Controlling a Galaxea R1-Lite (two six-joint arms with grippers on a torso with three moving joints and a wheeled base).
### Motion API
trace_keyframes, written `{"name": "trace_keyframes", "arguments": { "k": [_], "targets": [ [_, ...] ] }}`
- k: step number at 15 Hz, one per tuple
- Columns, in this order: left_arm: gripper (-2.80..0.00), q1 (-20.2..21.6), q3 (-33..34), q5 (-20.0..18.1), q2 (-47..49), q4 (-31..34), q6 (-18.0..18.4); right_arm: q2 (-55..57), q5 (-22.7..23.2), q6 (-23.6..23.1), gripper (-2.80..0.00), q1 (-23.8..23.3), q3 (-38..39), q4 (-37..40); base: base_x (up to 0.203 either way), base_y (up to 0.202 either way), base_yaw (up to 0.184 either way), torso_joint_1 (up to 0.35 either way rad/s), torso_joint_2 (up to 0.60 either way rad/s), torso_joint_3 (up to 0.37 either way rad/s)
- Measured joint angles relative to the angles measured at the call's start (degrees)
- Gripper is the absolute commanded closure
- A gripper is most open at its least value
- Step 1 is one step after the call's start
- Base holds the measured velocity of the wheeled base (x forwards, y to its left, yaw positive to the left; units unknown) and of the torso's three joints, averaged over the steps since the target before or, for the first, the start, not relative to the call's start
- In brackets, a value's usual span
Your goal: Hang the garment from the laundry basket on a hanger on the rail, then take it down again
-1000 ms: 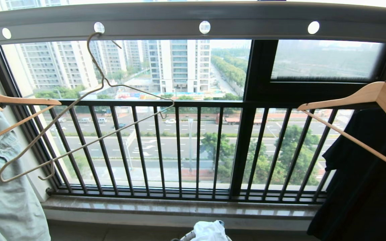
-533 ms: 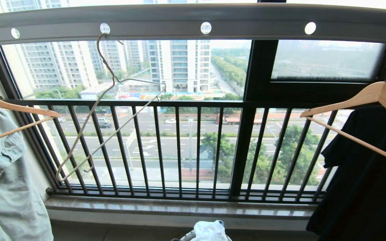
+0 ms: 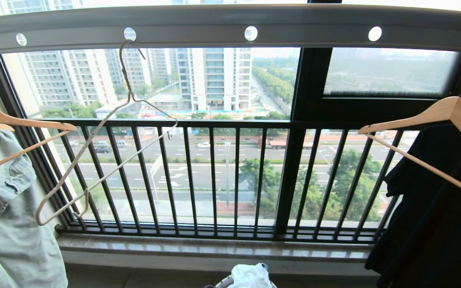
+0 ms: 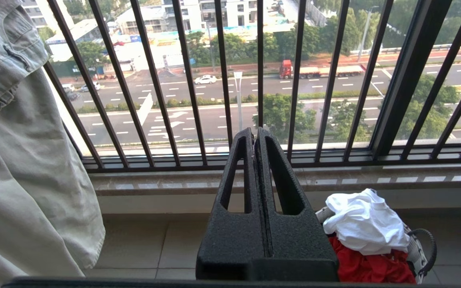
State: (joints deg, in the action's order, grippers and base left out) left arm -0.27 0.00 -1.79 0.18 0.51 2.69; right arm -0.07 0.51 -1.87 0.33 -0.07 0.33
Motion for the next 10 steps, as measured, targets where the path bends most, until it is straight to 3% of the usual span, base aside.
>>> {"name": "trace_keyframes", "arguments": {
  "k": [10],
  "targets": [
    [0.0, 0.0, 0.0, 0.0, 0.0, 0.0, 0.0, 0.0, 0.0, 0.0, 0.0, 0.0, 0.0, 0.0, 0.0, 0.0, 0.0, 0.0, 0.0, 0.0]
  ]
}}
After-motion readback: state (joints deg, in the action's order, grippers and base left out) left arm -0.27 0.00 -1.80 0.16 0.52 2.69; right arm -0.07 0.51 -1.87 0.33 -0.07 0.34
